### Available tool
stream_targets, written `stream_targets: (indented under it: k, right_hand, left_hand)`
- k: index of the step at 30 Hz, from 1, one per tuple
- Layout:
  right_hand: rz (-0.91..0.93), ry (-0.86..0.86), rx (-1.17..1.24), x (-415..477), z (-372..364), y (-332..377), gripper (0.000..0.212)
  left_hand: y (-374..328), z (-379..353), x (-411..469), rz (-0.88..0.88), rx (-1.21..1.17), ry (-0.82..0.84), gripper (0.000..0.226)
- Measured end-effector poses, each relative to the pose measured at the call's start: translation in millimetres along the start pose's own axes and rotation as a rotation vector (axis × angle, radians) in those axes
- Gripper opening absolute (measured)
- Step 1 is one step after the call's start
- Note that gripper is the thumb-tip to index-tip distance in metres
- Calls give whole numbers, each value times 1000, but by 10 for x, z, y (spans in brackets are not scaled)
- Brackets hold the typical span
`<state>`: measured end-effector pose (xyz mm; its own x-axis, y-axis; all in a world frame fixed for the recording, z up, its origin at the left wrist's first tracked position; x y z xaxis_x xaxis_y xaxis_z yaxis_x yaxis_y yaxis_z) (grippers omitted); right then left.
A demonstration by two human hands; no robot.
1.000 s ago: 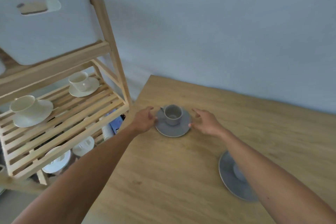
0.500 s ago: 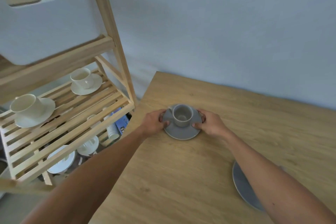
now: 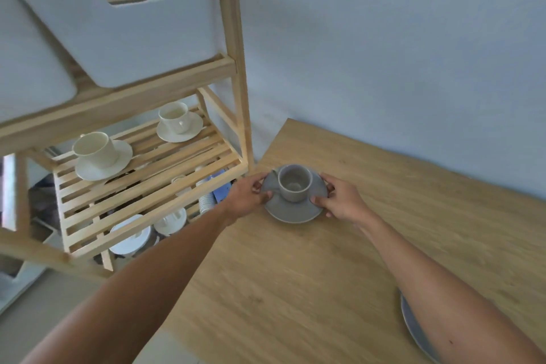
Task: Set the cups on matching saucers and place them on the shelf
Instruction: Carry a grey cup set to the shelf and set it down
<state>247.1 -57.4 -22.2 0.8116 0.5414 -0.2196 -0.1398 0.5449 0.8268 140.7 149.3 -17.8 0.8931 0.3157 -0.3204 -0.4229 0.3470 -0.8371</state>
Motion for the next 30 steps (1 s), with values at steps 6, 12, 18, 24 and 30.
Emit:
stream_targets:
  k: [6, 12, 18, 24, 30]
  right_hand:
    - [95, 109, 1, 245, -588, 479, 71]
    - [224, 226, -19, 596, -1208, 948, 62]
    - [308, 270, -128, 1103, -1584, 1242, 56]
    - [236, 208, -141, 1725, -1895, 1223, 48]
    - [174, 124, -276, 2104, -2149, 1120, 54]
  left_hand:
    - [435, 681, -186, 88, -43, -147, 45]
    - [873, 1325, -223, 195, -46, -242, 51]
    - [1166, 1725, 140, 252, 0, -314, 51]
    - [1368, 1900, 599, 321, 24, -372, 49]
    - [1542, 1959, 900, 345, 55, -400, 48]
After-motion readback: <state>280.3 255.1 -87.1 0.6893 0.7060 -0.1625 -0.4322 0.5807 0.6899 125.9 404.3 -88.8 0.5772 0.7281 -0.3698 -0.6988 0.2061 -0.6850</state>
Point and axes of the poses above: each hand's wrist, its own x-axis towards the middle knuckle, its own z-axis out of the back of the hand, y = z × x, the point moved 5 cm from there along x, towards the middle knuckle, and after that the axes turned 5 degrees about z, right-handed, at the moved point
